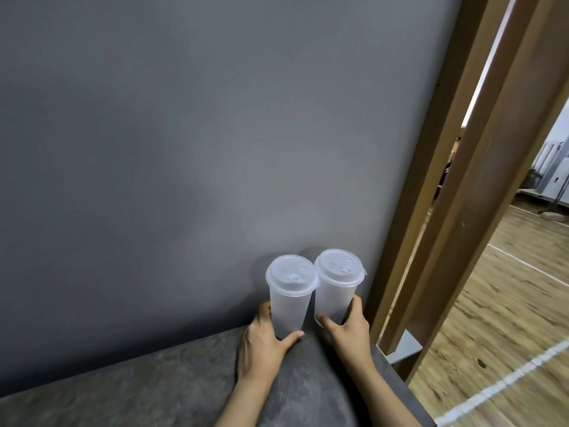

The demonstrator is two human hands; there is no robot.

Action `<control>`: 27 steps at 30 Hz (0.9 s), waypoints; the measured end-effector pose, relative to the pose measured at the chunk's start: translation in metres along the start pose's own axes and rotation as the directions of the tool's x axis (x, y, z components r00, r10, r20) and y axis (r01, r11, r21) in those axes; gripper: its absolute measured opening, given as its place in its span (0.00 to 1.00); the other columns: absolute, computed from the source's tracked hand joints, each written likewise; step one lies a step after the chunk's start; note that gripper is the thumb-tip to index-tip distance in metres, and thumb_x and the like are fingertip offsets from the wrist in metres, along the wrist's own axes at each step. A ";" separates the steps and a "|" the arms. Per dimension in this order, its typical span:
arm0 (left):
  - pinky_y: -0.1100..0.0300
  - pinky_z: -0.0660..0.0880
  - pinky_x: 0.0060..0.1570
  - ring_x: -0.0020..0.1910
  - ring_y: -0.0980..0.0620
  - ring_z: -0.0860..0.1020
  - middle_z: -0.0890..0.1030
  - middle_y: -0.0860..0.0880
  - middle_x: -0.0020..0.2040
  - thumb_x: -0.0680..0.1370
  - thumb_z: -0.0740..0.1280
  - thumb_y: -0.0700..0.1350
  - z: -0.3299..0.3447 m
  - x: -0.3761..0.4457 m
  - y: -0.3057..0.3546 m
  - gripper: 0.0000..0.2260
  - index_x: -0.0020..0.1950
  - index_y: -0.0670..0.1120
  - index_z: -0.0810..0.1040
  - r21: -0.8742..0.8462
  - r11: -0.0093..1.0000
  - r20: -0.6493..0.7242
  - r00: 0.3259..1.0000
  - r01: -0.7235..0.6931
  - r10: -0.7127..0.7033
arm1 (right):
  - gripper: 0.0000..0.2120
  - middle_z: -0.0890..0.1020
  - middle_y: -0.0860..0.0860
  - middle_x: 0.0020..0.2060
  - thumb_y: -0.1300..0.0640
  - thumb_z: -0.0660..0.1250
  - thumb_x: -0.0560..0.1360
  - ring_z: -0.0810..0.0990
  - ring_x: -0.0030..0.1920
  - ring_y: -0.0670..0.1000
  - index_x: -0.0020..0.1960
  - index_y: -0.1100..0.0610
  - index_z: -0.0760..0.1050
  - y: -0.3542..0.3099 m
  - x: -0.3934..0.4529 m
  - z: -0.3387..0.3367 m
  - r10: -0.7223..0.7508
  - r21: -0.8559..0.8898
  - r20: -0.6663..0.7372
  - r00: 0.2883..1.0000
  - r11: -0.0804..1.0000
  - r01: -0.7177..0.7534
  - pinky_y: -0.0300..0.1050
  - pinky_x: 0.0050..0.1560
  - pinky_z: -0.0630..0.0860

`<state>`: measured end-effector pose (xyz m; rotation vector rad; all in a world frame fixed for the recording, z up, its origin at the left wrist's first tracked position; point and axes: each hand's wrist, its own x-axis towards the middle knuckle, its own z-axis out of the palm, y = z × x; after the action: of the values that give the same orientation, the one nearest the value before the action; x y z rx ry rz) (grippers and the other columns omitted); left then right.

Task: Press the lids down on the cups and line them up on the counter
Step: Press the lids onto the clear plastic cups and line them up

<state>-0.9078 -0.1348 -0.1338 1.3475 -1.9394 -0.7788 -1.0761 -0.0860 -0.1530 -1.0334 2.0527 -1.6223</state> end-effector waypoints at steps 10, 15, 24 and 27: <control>0.57 0.70 0.58 0.61 0.47 0.75 0.78 0.48 0.59 0.70 0.73 0.60 0.002 0.003 -0.001 0.29 0.63 0.47 0.69 0.123 0.991 0.024 0.998 -0.054 0.052 | 0.34 0.77 0.40 0.52 0.55 0.80 0.65 0.76 0.51 0.36 0.64 0.45 0.66 -0.006 -0.003 -0.001 0.026 -0.006 0.006 1.000 1.000 -0.026 0.36 0.48 0.72; 0.57 0.71 0.60 0.63 0.51 0.74 0.76 0.51 0.62 0.68 0.77 0.56 0.000 -0.002 -0.006 0.31 0.65 0.48 0.68 0.031 0.998 0.015 0.998 -0.057 0.056 | 0.38 0.76 0.43 0.57 0.61 0.80 0.62 0.77 0.57 0.44 0.65 0.45 0.65 -0.008 -0.009 -0.005 0.022 0.002 -0.002 1.000 1.000 -0.022 0.38 0.53 0.73; 0.60 0.74 0.54 0.53 0.53 0.77 0.77 0.52 0.61 0.70 0.77 0.44 -0.034 -0.052 -0.033 0.23 0.59 0.56 0.71 -0.219 0.975 -0.164 0.986 -0.033 -0.003 | 0.25 0.68 0.53 0.59 0.75 0.70 0.69 0.74 0.61 0.56 0.60 0.56 0.68 -0.030 -0.071 -0.017 0.110 -0.092 -0.208 0.972 0.987 -0.131 0.53 0.65 0.74; 0.67 0.72 0.44 0.39 0.57 0.78 0.81 0.52 0.52 0.71 0.73 0.33 -0.063 -0.077 -0.054 0.23 0.49 0.61 0.71 -0.235 0.971 -0.356 0.933 -0.037 -0.050 | 0.22 0.70 0.50 0.50 0.76 0.70 0.67 0.75 0.53 0.53 0.47 0.52 0.70 -0.052 -0.112 0.010 -0.011 -0.206 -0.214 0.977 0.978 -0.034 0.51 0.57 0.76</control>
<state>-0.8068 -0.0847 -0.1496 1.2496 -1.5041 -0.6862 -0.9757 -0.0183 -0.1266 -0.9439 2.4094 -1.6002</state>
